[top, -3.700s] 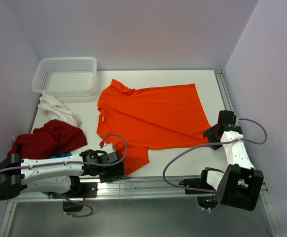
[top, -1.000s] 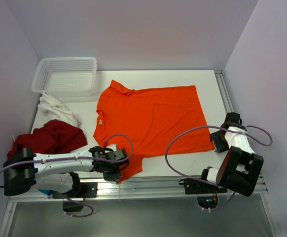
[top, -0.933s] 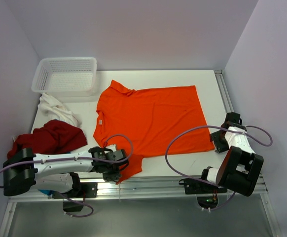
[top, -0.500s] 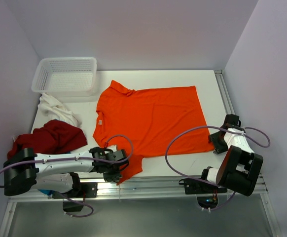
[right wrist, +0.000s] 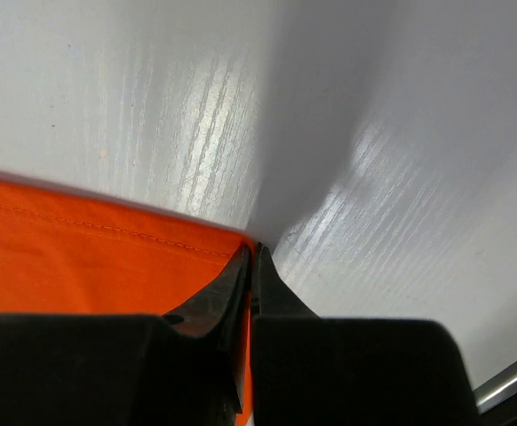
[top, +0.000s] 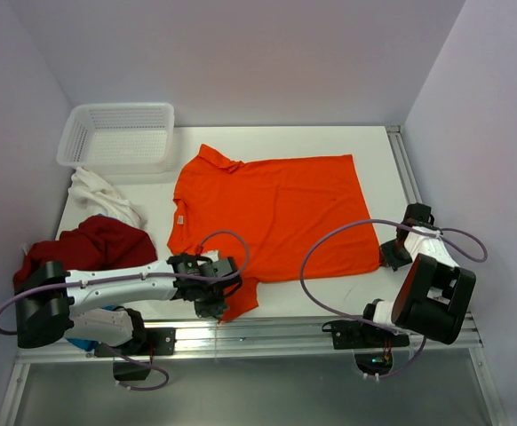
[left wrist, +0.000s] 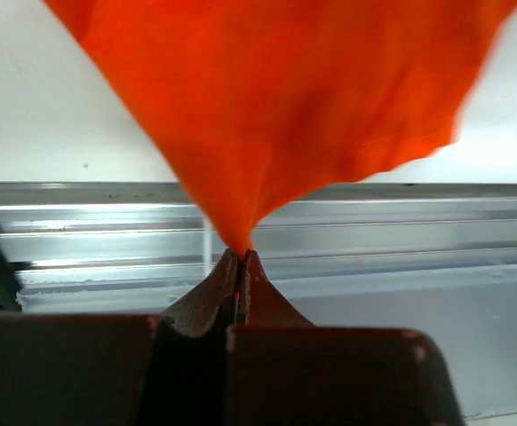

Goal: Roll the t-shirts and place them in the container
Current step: Fold the tshirt

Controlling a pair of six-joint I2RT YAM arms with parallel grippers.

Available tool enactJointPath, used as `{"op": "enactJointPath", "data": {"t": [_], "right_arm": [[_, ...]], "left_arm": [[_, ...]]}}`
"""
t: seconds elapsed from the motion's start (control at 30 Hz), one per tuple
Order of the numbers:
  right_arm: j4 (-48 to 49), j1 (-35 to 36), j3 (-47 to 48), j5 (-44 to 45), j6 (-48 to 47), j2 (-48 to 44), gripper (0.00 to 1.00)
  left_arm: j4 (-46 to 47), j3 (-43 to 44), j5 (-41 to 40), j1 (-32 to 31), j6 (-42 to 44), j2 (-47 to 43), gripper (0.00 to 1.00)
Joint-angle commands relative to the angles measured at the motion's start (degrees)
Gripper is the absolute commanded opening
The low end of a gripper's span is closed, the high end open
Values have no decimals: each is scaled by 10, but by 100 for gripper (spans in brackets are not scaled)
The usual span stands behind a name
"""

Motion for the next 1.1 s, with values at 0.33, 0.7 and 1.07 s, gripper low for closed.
{"op": "enactJointPath", "data": {"t": [0.33, 0.7, 1.07], "right_arm": [[-69, -2, 62, 1, 3, 5, 0], [-84, -2, 77, -24, 2, -4, 0], [-80, -1, 51, -14, -4, -16, 0]], "left_arm": [[-93, 52, -6, 73, 27, -73, 0], [-158, 106, -31, 109, 98, -61, 0], [-134, 139, 28, 174, 207, -25, 0]]}}
